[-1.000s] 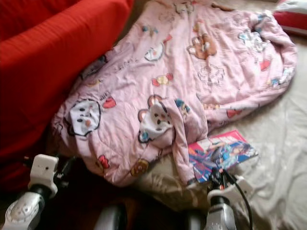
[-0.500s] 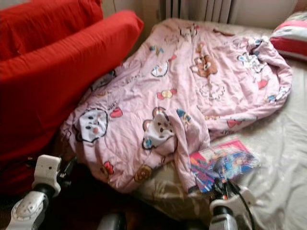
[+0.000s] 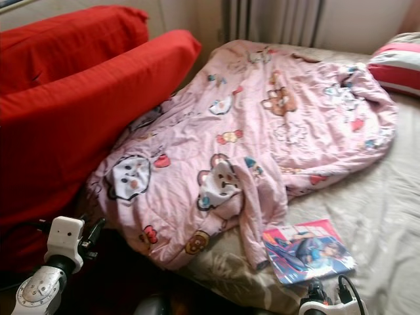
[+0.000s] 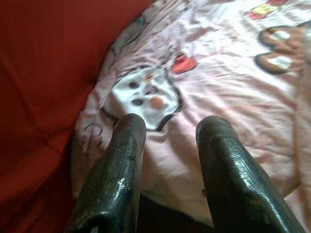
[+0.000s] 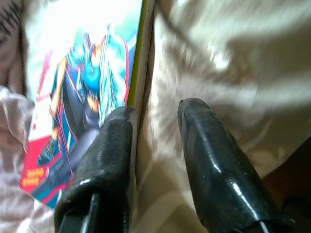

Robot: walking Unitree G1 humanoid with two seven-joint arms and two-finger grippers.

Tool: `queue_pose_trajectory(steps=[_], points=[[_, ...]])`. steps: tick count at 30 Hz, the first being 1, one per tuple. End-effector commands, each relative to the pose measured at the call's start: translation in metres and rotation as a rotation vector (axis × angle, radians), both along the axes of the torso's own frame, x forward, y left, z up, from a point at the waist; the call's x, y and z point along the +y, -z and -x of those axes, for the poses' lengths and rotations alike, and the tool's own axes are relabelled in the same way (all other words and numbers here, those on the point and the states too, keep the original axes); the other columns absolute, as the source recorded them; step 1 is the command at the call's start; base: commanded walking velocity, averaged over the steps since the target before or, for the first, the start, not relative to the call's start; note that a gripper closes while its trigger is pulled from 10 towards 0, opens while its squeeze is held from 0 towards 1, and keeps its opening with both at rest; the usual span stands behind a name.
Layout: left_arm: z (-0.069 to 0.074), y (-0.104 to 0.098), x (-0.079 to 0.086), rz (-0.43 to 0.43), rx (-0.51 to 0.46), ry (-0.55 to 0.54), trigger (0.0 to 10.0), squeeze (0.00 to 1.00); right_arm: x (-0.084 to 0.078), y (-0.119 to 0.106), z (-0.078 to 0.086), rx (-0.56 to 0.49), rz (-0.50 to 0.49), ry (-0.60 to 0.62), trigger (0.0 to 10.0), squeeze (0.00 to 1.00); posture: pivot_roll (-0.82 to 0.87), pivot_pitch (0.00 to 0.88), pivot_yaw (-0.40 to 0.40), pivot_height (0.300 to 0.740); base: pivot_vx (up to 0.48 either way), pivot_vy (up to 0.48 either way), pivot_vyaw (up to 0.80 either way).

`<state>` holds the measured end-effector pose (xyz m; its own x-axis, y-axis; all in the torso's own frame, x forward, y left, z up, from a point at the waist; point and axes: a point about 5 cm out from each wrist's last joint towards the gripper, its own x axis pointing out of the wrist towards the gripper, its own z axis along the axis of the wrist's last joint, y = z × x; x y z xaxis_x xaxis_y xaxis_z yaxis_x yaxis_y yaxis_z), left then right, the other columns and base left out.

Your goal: Clean up the room

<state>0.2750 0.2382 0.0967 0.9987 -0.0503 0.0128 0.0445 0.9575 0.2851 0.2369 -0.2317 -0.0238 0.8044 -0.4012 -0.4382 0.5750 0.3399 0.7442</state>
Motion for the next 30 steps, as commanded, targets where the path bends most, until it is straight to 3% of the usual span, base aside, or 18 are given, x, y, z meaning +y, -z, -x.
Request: queue_pose_trajectory(steps=[1,6,7,9,10,17,21,25,30], points=[[0.003,0.005,0.002,-0.026,0.024,-0.001,10.0,0.0,0.003,0.004,0.001,0.019,-0.019,0.002,10.0,0.0,0.06,0.135,0.055,0.616,0.0,0.0,0.0],[0.004,0.006,0.002,-0.031,0.024,0.001,10.0,0.0,0.006,-0.001,-0.008,-0.016,-0.013,-0.047,10.0,0.0,0.07,0.136,0.052,0.616,0.0,0.0,0.0],[0.004,0.006,0.003,-0.033,0.023,-0.001,10.0,0.0,0.012,-0.007,-0.015,-0.072,0.004,-0.103,10.0,0.01,0.07,0.139,0.053,0.616,0.0,0.0,0.0],[0.006,0.006,0.005,-0.034,0.023,-0.004,10.0,0.0,0.019,-0.016,-0.024,-0.151,0.017,-0.168,10.0,0.85,0.07,0.14,0.053,0.616,0.0,0.0,0.0],[0.006,0.006,0.005,-0.035,0.023,-0.004,10.0,0.0,0.02,-0.017,-0.026,-0.159,0.017,-0.175,10.0,1.0,0.07,0.145,0.053,0.616,0.0,0.0,0.0],[0.01,0.008,0.005,-0.04,0.029,-0.004,10.0,0.0,0.023,-0.016,-0.026,-0.16,0.013,-0.179,10.0,1.0,0.08,0.159,0.056,0.616,0.0,0.0,0.0],[0.015,0.01,0.008,-0.046,0.04,-0.01,10.0,0.0,0.028,-0.01,-0.018,-0.152,0.03,-0.206,10.0,1.0,0.09,0.163,0.056,0.616,0.0,0.0,0.0],[0.016,0.01,0.011,-0.05,0.042,-0.016,10.0,0.0,0.023,-0.007,-0.009,-0.166,0.038,-0.165,10.0,1.0,0.09,0.167,0.058,0.616,0.0,0.0,0.0],[0.015,0.008,0.009,-0.053,0.041,-0.01,10.0,0.0,0.02,-0.01,-0.013,-0.175,0.05,-0.165,10.0,1.0,0.08,0.176,0.068,0.616,0.0,0.0,0.0]])
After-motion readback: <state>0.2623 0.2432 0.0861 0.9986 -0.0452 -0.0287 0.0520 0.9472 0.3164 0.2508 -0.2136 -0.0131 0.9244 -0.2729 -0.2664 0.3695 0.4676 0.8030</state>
